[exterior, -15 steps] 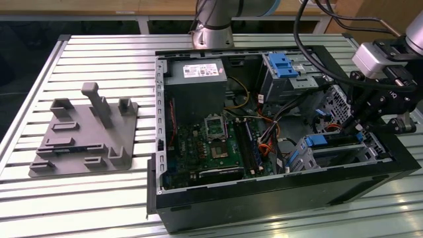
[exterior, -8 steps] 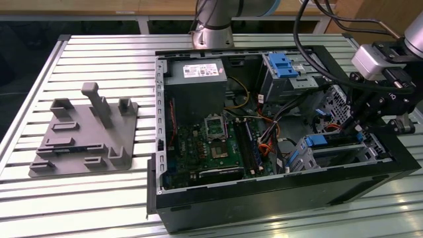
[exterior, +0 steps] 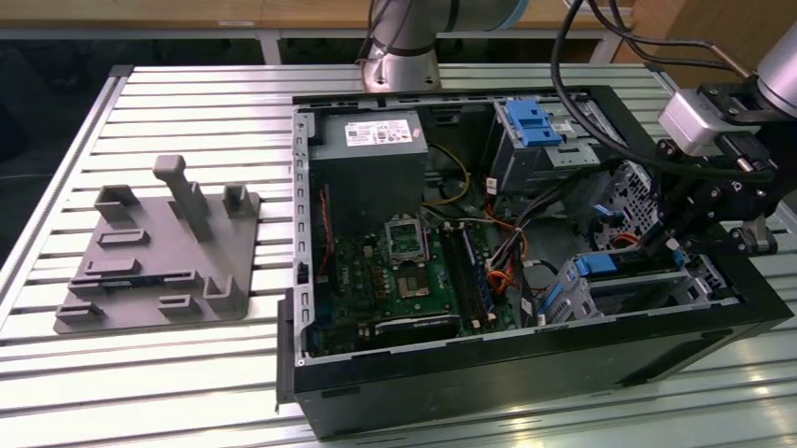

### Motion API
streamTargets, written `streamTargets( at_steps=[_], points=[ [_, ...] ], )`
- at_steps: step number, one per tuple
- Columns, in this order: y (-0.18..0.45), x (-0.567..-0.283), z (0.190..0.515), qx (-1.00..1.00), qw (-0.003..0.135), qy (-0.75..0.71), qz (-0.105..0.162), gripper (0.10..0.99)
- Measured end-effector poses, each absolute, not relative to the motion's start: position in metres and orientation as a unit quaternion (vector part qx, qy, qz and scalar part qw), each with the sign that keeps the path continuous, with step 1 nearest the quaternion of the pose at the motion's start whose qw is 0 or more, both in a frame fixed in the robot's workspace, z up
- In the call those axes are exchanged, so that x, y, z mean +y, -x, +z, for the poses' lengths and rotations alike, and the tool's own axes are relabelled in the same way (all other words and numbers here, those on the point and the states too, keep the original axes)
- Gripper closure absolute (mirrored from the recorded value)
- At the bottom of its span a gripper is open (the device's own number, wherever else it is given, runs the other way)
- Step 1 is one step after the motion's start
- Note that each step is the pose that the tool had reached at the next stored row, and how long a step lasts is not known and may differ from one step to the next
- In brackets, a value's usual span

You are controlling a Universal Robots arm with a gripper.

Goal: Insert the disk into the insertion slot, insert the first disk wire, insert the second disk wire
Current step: 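Insert the first disk wire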

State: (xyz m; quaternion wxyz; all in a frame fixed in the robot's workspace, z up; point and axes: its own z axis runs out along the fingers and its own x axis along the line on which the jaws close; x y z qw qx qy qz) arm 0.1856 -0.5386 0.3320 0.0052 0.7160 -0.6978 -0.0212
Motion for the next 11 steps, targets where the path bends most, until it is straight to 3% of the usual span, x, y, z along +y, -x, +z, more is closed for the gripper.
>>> streamTargets(
  at_steps=[11],
  points=[
    [-0.1856, -0.5387, 0.3280, -0.698, 0.005, -0.716, -0.021, 0.918]
  ],
)
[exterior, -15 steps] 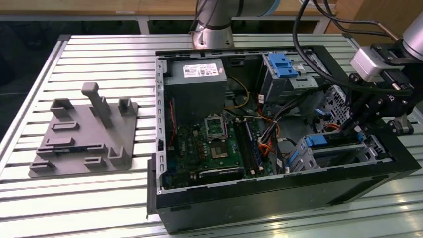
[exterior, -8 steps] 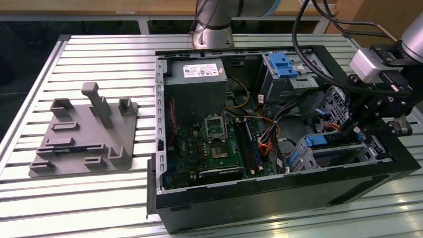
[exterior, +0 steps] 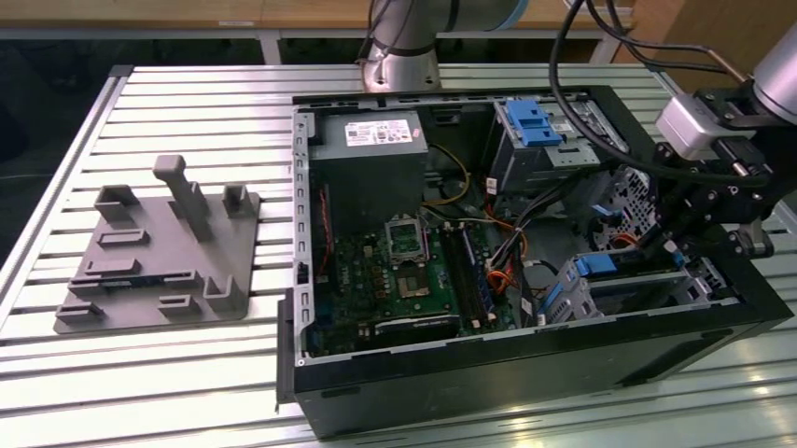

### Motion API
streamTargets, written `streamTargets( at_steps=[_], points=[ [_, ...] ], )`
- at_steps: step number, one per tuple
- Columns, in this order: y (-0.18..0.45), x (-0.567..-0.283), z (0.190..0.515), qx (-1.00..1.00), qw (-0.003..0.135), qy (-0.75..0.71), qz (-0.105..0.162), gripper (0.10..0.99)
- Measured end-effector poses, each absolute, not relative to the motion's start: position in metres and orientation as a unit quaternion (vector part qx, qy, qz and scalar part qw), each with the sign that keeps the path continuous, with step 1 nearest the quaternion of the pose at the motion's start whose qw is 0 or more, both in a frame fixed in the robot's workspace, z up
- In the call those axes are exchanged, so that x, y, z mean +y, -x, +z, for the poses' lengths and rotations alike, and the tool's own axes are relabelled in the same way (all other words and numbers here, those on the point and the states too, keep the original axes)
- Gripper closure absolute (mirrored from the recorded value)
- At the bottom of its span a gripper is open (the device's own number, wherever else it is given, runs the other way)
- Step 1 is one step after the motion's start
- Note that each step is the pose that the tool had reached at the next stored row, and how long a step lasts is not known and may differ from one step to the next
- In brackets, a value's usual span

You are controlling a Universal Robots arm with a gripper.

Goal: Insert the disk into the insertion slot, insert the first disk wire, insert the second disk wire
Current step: 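Insert the first disk wire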

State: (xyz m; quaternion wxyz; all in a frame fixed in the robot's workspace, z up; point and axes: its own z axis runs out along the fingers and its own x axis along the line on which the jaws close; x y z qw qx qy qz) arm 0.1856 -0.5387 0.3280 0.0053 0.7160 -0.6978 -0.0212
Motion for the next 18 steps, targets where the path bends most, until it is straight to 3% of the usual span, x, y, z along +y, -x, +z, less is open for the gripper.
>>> streamTargets(
  at_steps=[2, 4, 5, 13, 18],
  points=[
    [-0.186, -0.539, 0.328, -0.698, 0.005, -0.716, -0.021, 0.847],
    [-0.186, -0.539, 0.330, -0.698, 0.005, -0.716, -0.021, 0.847],
    [-0.186, -0.539, 0.332, -0.698, 0.005, -0.716, -0.021, 0.784],
    [-0.186, -0.539, 0.367, -0.698, 0.005, -0.716, -0.021, 0.784],
    [-0.186, -0.539, 0.370, -0.698, 0.005, -0.716, -0.021, 0.784]
  ],
)
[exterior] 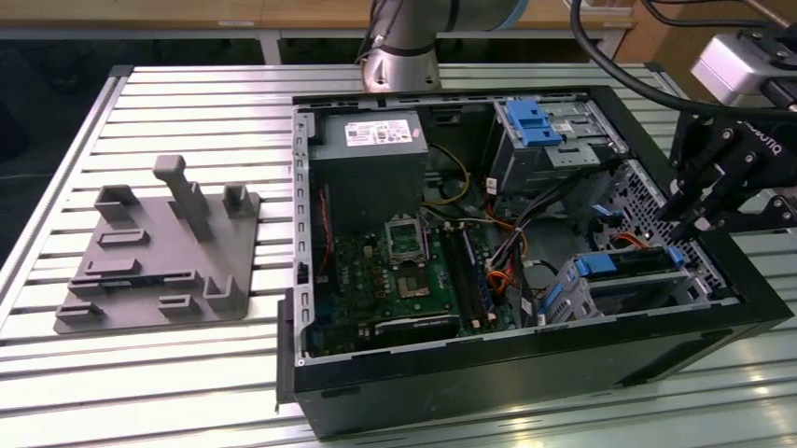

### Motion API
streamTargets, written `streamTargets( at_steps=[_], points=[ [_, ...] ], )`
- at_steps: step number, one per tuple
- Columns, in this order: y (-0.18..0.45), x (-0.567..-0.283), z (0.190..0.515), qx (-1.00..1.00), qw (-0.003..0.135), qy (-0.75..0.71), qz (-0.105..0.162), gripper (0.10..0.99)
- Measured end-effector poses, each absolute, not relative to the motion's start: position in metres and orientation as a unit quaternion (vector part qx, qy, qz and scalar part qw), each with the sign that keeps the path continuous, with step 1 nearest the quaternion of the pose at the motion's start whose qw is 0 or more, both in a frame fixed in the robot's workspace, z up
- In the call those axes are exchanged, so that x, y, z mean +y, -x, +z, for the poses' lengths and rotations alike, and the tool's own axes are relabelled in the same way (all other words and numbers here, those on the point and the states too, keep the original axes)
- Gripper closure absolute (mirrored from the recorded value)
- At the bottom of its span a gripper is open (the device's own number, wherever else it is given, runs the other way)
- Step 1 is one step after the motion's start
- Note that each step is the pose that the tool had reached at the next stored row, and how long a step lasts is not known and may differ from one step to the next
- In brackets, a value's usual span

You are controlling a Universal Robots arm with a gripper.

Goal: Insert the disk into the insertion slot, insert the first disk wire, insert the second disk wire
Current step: 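Insert the second disk wire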

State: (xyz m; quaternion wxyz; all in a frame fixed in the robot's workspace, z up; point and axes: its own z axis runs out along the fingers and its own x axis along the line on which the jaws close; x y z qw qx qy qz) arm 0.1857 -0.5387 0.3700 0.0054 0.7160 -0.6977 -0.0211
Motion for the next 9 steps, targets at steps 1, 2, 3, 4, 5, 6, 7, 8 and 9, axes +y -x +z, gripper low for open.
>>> streamTargets(
  at_steps=[1, 2, 3, 4, 5, 6, 7, 8, 9],
  points=[
    [-0.1857, -0.5387, 0.3699, -0.698, 0.005, -0.716, -0.021, 0.784],
    [-0.1857, -0.5387, 0.3699, -0.698, 0.005, -0.716, -0.021, 0.784],
    [-0.1857, -0.5387, 0.3699, -0.698, 0.005, -0.716, -0.021, 0.784],
    [-0.1857, -0.5387, 0.3699, -0.698, 0.005, -0.716, -0.021, 0.784],
    [-0.1857, -0.5387, 0.3699, -0.698, 0.005, -0.716, -0.021, 0.784],
    [-0.1857, -0.5387, 0.3699, -0.698, 0.005, -0.716, -0.021, 0.784],
    [-0.1857, -0.5387, 0.3699, -0.698, 0.005, -0.716, -0.021, 0.784],
    [-0.1857, -0.5387, 0.3699, -0.698, 0.005, -0.716, -0.021, 0.784],
    [-0.1857, -0.5387, 0.3699, -0.698, 0.005, -0.716, -0.021, 0.784]
  ],
)
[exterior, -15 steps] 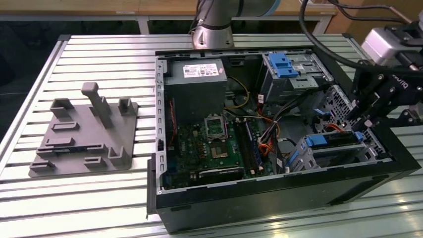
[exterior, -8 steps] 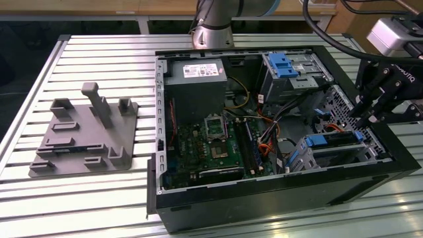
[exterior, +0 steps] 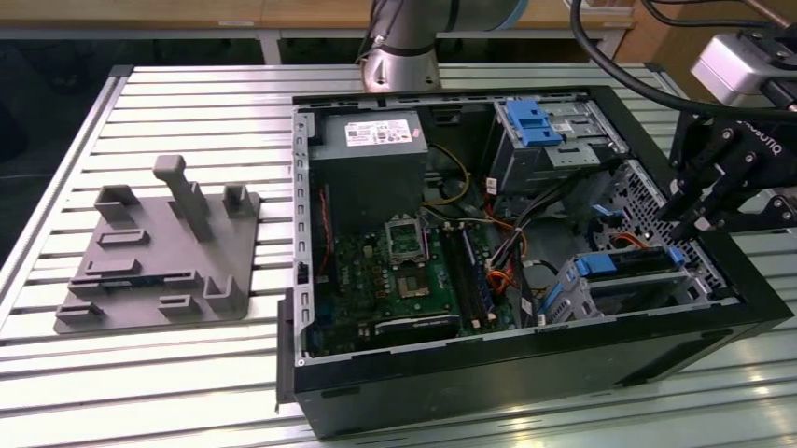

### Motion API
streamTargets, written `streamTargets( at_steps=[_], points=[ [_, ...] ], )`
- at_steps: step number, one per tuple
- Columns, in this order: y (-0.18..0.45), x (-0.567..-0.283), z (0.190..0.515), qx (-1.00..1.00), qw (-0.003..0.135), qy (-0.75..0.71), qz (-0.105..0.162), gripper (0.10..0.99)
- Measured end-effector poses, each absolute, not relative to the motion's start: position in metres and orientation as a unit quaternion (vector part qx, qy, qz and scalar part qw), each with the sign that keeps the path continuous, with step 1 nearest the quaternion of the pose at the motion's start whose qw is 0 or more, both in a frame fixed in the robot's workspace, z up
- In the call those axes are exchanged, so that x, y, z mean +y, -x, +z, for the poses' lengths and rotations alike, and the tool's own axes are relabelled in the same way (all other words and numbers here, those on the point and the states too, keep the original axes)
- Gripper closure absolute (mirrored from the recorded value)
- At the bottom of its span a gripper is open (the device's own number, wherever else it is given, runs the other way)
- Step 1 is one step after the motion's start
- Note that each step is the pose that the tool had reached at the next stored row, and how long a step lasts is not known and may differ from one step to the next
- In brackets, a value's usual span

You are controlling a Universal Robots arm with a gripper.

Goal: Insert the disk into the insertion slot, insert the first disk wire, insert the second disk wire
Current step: 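Insert the second disk wire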

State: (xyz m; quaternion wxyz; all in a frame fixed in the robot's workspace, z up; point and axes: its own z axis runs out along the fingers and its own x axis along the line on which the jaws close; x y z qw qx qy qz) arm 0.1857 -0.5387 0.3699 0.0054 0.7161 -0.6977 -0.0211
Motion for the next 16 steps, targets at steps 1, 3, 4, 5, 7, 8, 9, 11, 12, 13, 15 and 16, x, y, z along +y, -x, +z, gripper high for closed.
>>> streamTargets(
  at_steps=[1, 3, 4, 5, 7, 8, 9, 11, 12, 13, 15, 16],
  points=[
    [-0.186, -0.539, 0.370, -0.698, 0.005, -0.716, -0.021, 0.784],
    [-0.186, -0.538, 0.370, -0.698, 0.006, -0.716, -0.021, 0.784],
    [-0.186, -0.537, 0.370, -0.698, 0.007, -0.716, -0.019, 0.784],
    [-0.186, -0.534, 0.370, -0.698, 0.011, -0.716, -0.016, 0.784],
    [-0.186, -0.527, 0.370, -0.698, 0.017, -0.716, -0.010, 0.784],
    [-0.186, -0.524, 0.370, -0.698, 0.020, -0.716, -0.007, 0.784],
    [-0.186, -0.520, 0.370, -0.698, 0.023, -0.716, -0.004, 0.784],
    [-0.186, -0.511, 0.370, -0.698, 0.029, -0.716, 0.001, 0.784],
    [-0.186, -0.508, 0.370, -0.698, 0.032, -0.715, 0.005, 0.784],
    [-0.186, -0.504, 0.370, -0.698, 0.035, -0.715, 0.008, 0.784],
    [-0.185, -0.497, 0.370, -0.698, 0.043, -0.715, 0.016, 0.784],
    [-0.185, -0.494, 0.370, -0.698, 0.047, -0.715, 0.019, 0.784]
  ],
)
